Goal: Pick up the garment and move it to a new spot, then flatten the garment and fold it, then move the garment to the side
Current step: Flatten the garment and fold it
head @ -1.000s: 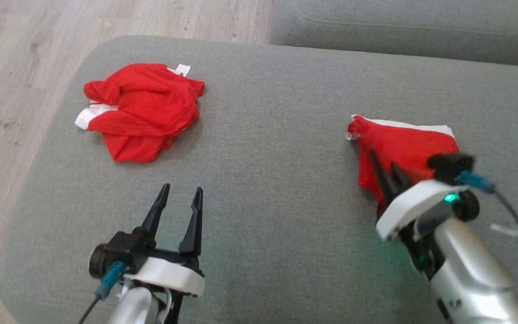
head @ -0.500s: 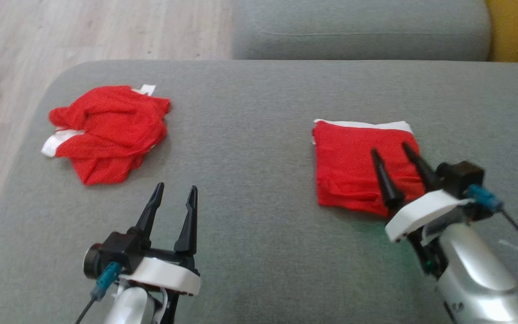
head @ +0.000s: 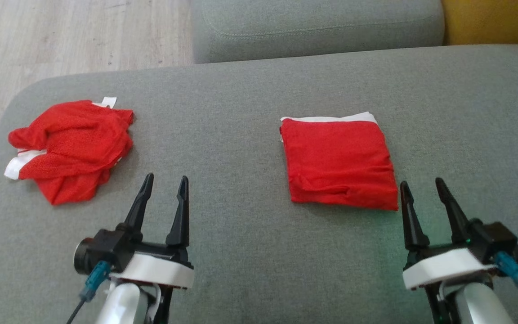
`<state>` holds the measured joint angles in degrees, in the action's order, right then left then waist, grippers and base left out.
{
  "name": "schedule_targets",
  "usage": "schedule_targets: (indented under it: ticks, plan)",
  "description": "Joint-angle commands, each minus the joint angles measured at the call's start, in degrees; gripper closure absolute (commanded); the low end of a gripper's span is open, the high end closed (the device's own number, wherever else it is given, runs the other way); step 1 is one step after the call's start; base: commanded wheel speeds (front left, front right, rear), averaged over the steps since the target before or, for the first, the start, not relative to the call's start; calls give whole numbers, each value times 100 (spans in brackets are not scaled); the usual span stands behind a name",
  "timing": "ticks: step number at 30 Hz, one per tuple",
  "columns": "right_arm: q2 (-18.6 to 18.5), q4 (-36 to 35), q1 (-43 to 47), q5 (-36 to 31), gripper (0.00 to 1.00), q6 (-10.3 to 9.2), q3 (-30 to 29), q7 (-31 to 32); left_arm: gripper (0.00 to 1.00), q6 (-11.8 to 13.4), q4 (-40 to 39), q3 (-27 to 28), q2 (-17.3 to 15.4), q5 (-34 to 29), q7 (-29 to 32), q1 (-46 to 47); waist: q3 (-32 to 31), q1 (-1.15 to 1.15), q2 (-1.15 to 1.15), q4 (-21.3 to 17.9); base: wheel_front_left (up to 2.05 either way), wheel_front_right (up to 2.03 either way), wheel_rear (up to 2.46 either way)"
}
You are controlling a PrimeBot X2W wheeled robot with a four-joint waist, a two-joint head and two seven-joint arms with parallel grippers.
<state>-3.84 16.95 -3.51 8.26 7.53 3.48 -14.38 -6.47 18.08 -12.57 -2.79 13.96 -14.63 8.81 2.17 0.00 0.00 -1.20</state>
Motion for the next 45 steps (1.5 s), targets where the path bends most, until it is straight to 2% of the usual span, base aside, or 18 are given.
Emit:
schedule_targets:
  ticks: [1, 12, 13, 14, 17, 19, 26, 31, 36, 39, 42, 45]
  plan:
    - [45, -299, -157, -56, 0, -4, 156, -61, 0, 51, -225, 271, -16, -44, -37, 14, 19, 0, 0, -5, 0, 0, 0]
    - [91, -320, -476, -99, 0, -4, 168, -62, 0, 46, -352, 120, -11, -41, -37, 41, 361, 0, 0, 272, 0, 0, 0]
    - [92, -272, -582, -98, 53, -4, 134, -62, 0, 44, -358, 94, -11, -45, -37, 76, 441, 0, 0, 317, 0, 0, 0]
    - [91, -207, -706, -122, 100, -4, 80, -60, 0, 41, -362, 68, -10, -39, -37, 117, 535, 0, 0, 374, 0, 0, 0]
    - [55, 138, -1161, -290, 100, -4, -82, 12, 0, 34, -358, -1, -10, -24, -37, 244, 787, 0, 0, 538, 0, 0, 0]
    - [25, 808, -1862, -375, 100, -4, -412, 239, 0, 23, -340, -123, -10, 10, -37, 408, 1127, 0, 0, 782, 0, 0, 0]
    - [-39, 2430, -2741, -653, 100, -4, -1002, 441, 0, 34, -318, -289, -10, 139, -37, 665, 1429, 0, 0, 1154, 0, 0, 0]
    - [-22, 3036, -3069, -869, 100, -4, -1029, 112, 0, 74, -351, -301, -10, 200, -37, 759, 1431, 0, 0, 1277, 0, 0, 0]
    - [79, 2876, -3218, -685, 100, -4, -553, -52, 0, 93, -341, -251, -10, 207, -37, 727, 1338, 0, 0, 1265, 0, 0, 0]
    - [92, 2846, -3143, -354, 100, -4, 87, -59, 0, 103, -346, -274, -10, 238, -37, 715, 1292, 0, 0, 1252, 0, 0, 0]
    - [94, 3181, -3072, -84, 100, -4, 732, -22, 0, 116, -357, -275, -10, 274, -37, 706, 1259, 0, 0, 1207, 0, 0, 0]
    - [95, 3538, -3121, 36, 100, -4, 1094, 27, 0, 122, -347, -235, -10, 269, -37, 691, 1208, 0, 0, 1164, 0, 0, 0]
